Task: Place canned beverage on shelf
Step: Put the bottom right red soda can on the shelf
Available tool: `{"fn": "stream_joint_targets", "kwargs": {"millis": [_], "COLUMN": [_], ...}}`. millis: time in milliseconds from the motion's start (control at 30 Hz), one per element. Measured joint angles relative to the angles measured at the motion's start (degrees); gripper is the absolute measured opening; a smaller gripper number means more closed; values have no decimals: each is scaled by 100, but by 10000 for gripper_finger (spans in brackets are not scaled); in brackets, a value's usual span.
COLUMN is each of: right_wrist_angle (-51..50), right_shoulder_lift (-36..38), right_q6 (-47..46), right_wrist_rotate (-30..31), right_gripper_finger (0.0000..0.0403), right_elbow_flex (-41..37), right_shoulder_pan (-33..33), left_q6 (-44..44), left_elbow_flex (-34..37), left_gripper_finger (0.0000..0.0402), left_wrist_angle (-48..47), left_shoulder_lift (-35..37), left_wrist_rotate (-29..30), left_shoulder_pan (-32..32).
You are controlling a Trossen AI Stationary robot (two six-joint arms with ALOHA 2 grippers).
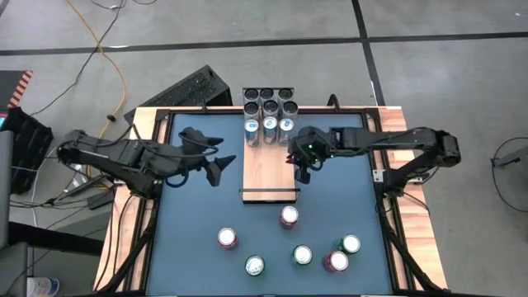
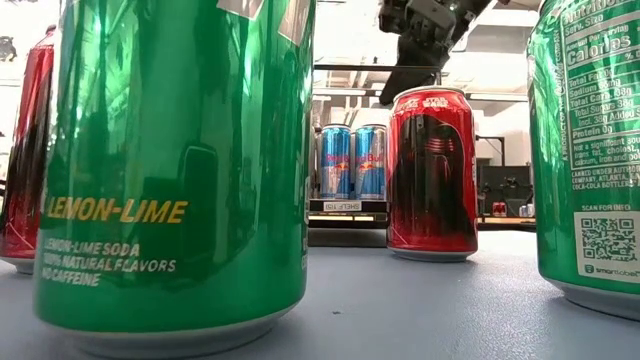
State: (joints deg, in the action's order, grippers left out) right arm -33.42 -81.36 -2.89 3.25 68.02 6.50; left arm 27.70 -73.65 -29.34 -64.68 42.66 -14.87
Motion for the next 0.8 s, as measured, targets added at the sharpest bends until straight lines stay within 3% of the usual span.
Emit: {"fn": "stream_joint_targets", "kwargs": {"millis": [167,300,533,800], "right_wrist_angle": [248,415,192,499], "right_shoulder_lift": [0,0,-97,-138], "right_q6": [23,168,119,531], "right_wrist_rotate": [-2,-7,447,511], "right_gripper_finger": [6,4,1,0], "right_elbow_flex": [-202,-298,-306,-294], "right_shoulder_pan": [-226,-260,-92,184], "left_q6": [-103,-489,-605,-607], "left_elbow_flex": [2,0,0,0], "left_gripper_finger": [330,330,330,330], "left_wrist_angle": [471,757,715,570], "left_shoulder_lift": [308,591,928,952], "left_wrist_rotate": [-506,-782,-593,-590], "left_shoulder_pan": [0,0,0,0]}}
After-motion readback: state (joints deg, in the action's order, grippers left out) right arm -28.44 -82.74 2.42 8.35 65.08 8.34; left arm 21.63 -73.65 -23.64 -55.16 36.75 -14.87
